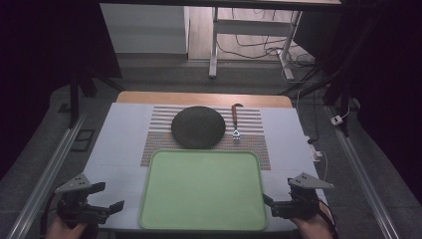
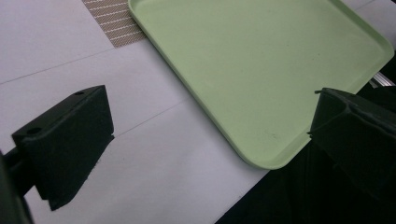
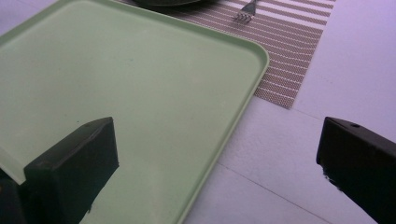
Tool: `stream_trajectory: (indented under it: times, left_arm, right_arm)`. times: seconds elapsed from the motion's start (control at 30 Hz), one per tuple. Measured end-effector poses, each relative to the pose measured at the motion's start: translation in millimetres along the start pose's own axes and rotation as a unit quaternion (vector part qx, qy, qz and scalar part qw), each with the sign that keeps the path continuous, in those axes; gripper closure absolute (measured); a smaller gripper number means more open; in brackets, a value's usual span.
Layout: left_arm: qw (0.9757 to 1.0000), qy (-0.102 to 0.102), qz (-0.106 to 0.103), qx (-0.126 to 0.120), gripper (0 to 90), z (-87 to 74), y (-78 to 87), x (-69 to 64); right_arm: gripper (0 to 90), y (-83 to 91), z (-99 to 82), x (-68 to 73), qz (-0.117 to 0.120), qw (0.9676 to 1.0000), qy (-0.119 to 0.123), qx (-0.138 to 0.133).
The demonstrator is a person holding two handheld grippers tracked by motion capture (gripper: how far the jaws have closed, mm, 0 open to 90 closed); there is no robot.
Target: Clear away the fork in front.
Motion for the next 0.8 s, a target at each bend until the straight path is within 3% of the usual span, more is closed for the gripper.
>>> stream_trajectory:
  times: [0.47,0.8]
  left_arm:
    - [1.0000,0.001,0.000,0.002,0.0,0.0,-0.5,-0.3]
    - [1.0000,0.001,0.001,0.003,0.0,0.0,-0.9,-0.3]
  right_arm:
    - [0.0,-29.4,17.5,-4.9,0.032,0.9991,-0.010,0.027]
    - [0.0,-47.2,28.3,-9.5,0.024,0.9990,-0.013,0.035]
Point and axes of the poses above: each handheld gripper's, and its own axes: y roughly backward along the jaws, z roughly out of its top, x roughly to its left, the point moved 3 cm from there along -y, roughly forward along the jaws, and after that the axes turned 1 degree about -y, right-handed, at the moved point
